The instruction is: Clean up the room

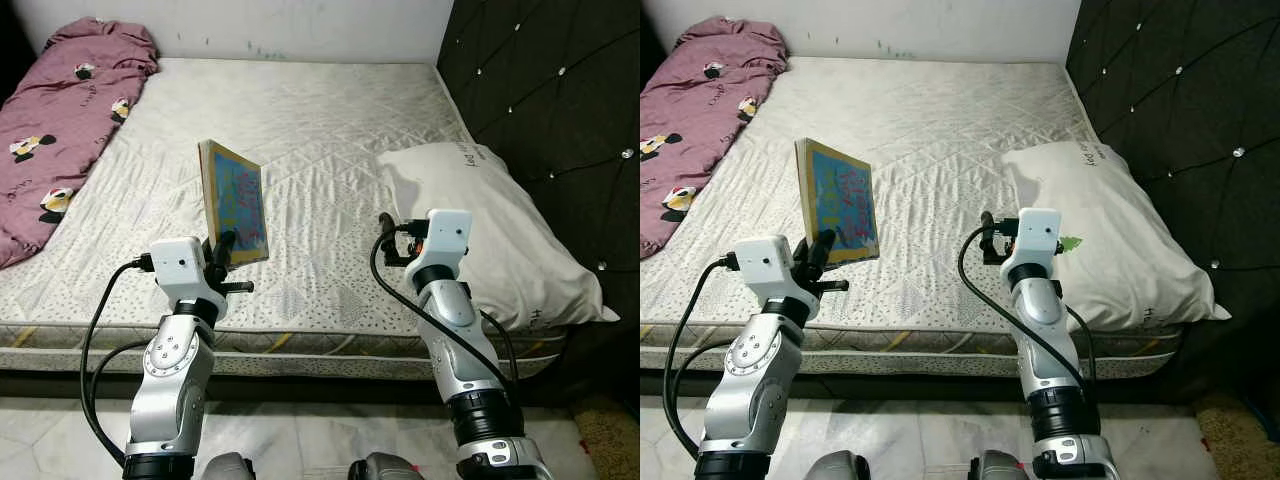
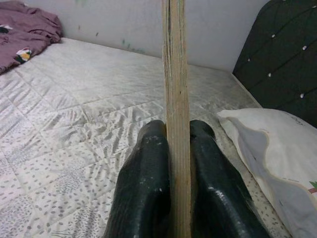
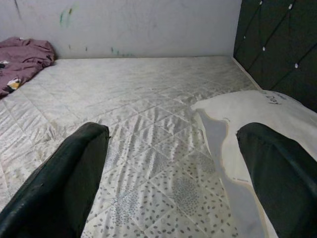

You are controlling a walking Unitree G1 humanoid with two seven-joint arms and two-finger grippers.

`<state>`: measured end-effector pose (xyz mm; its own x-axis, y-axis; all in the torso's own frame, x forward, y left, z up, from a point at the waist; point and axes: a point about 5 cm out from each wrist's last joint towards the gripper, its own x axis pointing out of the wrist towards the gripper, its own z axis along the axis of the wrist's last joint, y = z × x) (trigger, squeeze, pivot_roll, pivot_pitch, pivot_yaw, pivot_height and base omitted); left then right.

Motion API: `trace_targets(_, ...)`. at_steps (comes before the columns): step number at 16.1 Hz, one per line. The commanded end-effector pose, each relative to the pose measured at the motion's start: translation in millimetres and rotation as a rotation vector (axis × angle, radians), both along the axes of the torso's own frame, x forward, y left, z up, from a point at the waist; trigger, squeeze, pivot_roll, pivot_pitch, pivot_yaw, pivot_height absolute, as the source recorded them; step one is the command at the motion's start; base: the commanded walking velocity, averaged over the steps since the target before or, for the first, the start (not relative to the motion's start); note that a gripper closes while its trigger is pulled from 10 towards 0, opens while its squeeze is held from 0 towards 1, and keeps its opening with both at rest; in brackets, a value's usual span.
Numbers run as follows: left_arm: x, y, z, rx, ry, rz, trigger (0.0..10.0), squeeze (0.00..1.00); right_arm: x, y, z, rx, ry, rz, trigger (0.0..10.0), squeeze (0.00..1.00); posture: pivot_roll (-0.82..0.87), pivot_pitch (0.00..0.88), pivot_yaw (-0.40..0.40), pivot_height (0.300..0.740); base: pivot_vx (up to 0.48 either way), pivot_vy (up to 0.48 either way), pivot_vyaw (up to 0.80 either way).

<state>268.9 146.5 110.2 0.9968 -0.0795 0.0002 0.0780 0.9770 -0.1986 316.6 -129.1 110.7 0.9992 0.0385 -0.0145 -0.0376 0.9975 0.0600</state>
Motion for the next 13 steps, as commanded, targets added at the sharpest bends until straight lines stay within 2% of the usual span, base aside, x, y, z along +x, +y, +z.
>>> trace_targets(1, 0.9, 0.5, 13.7, -0.002, -0.068, -0.002, 10.0, 0.00, 2.8, 1.2, 5.6, 0.002, -0.023, 0.010, 10.0, 0.00, -0.07, 0.000, -0.018, 0.740, 0.000, 0.000, 0.00)
trace_targets(5, -3.0, -2.0, 12.5, -0.002, -0.061, -0.022, 10.0, 0.00, -3.2, 0.7, 1.9, 0.022, -0.015, 0.001, 10.0, 0.00, -0.07, 0.000, -0.010, 0.740, 0.000, 0.000, 0.00)
trace_targets(13, -3.0, -2.1, 13.0, -0.007, -0.066, -0.025, 10.0, 0.00, -0.8, 1.7, 3.1, 0.028, -0.014, 0.011, 10.0, 0.00, -0.07, 0.008, -0.017, 0.740, 0.000, 0.000, 0.00)
